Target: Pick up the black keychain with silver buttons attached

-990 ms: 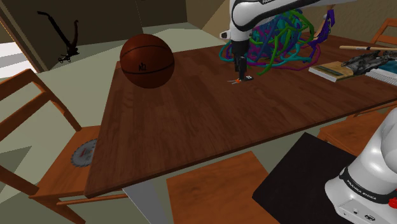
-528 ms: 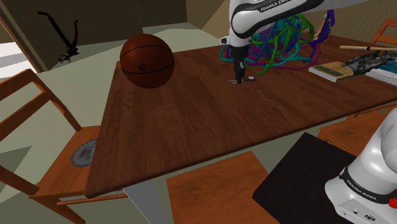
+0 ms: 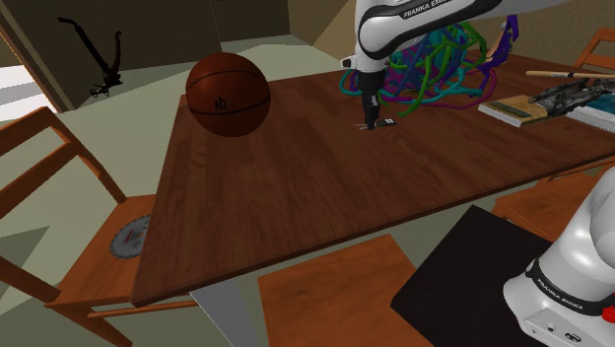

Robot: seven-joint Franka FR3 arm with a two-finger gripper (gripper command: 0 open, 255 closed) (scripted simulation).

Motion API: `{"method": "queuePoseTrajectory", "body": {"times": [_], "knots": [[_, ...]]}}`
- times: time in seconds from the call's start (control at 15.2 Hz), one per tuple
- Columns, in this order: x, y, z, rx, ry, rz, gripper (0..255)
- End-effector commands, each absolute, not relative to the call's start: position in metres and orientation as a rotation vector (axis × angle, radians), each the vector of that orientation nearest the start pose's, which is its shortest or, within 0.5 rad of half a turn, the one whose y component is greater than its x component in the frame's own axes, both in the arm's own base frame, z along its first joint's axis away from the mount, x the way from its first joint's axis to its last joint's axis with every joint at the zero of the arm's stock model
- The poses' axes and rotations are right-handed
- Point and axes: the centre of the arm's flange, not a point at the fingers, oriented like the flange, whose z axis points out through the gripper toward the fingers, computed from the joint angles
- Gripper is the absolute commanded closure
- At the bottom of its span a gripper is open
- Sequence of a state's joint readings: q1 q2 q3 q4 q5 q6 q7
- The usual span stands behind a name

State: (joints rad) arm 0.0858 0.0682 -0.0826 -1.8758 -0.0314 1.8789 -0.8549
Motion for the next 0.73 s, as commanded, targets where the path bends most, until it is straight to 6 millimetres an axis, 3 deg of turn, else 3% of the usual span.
{"method": "queuePoseTrajectory", "body": {"times": [0.0,0.66], "knots": [[0.573,0.000,0.471,-2.852,-1.323,0.118,255],[0.573,0.000,0.524,-2.852,-1.323,0.118,255]]}}
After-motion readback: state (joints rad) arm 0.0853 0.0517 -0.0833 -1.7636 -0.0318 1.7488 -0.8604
